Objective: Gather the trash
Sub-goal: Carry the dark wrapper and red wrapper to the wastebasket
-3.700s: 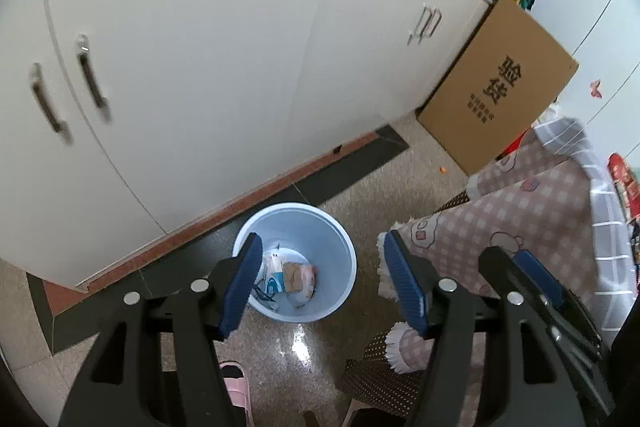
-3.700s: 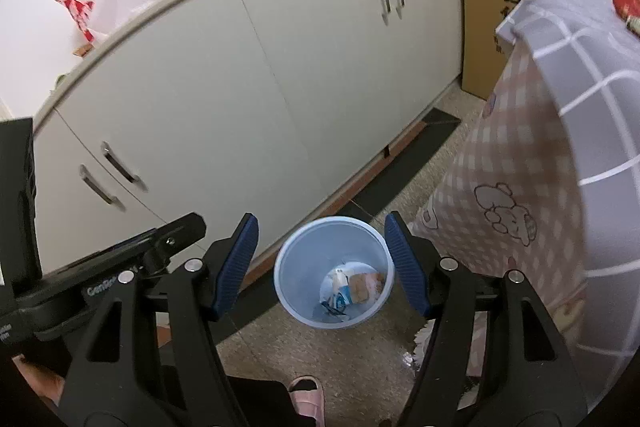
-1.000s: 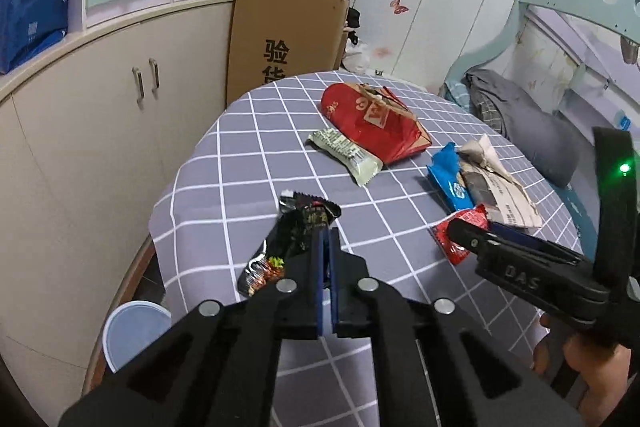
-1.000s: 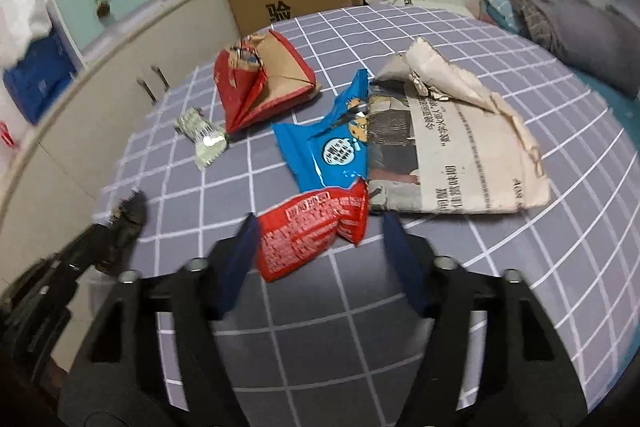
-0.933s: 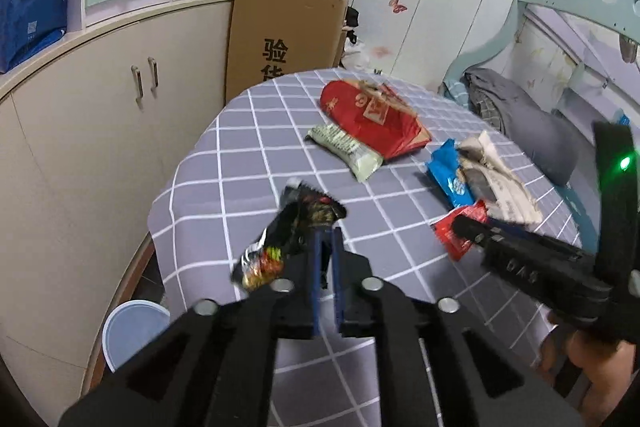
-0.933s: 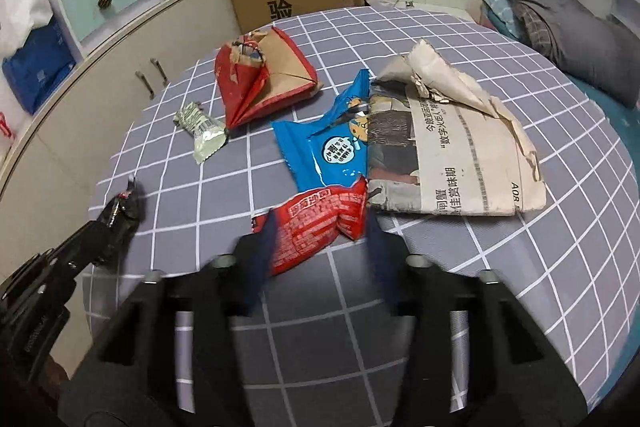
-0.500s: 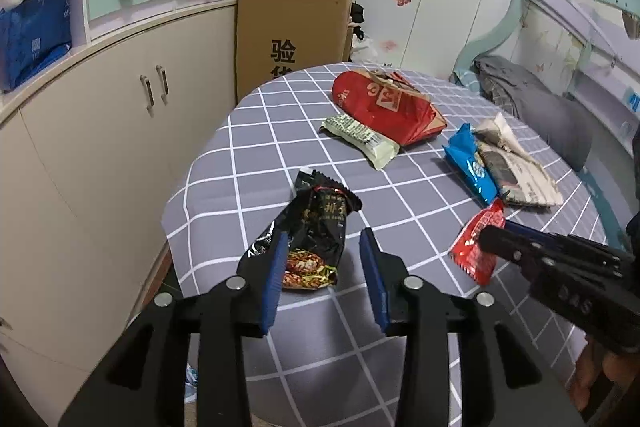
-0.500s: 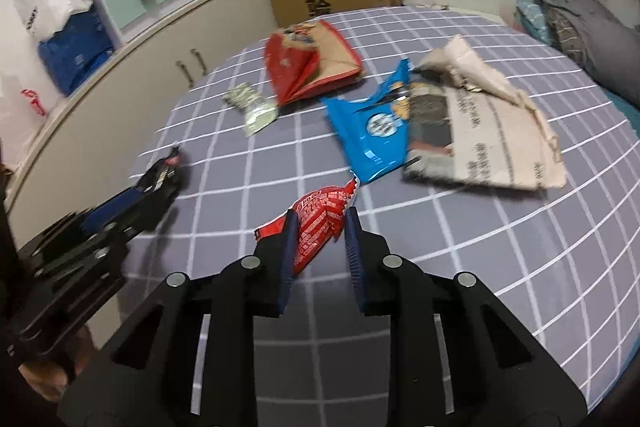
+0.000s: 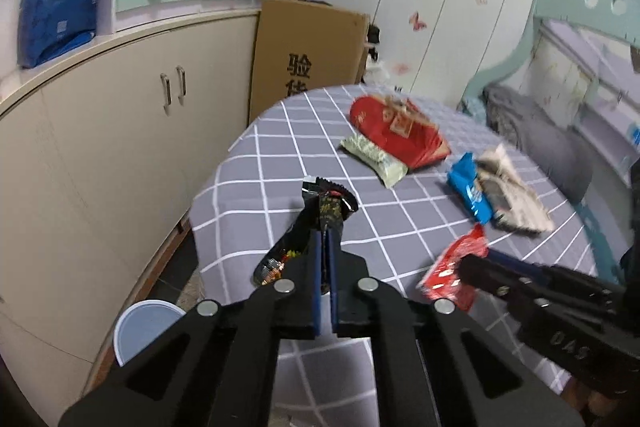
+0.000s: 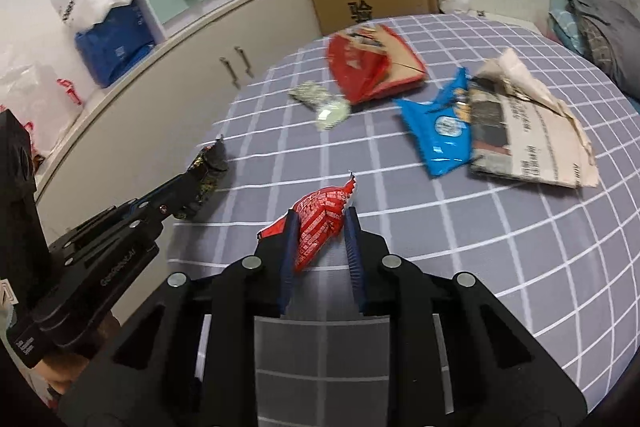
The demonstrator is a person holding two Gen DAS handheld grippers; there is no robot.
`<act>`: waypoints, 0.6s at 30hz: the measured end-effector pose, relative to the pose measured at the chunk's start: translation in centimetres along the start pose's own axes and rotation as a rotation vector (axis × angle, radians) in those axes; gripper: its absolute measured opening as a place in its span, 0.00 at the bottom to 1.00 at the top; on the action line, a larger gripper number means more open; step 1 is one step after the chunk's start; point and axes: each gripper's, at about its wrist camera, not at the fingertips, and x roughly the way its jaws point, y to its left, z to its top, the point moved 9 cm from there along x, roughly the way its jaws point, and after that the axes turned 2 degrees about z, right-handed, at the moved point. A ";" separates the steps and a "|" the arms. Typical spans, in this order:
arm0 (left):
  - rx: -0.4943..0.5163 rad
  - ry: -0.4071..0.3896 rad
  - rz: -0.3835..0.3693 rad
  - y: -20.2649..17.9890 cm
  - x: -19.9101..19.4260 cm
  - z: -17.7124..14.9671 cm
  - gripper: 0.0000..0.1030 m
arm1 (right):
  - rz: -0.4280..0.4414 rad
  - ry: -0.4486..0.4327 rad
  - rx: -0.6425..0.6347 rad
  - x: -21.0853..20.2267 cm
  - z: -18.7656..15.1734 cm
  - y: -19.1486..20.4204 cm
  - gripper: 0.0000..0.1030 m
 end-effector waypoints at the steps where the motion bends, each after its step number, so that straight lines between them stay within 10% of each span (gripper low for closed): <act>1: -0.018 -0.013 0.000 0.6 -0.7 0.1 0.03 | 0.011 0.000 -0.006 0.0 0.0 0.6 0.22; 18: -0.352 0.044 0.201 19.9 -6.3 -7.6 0.03 | 0.228 0.146 -0.253 6.0 -5.3 19.2 0.22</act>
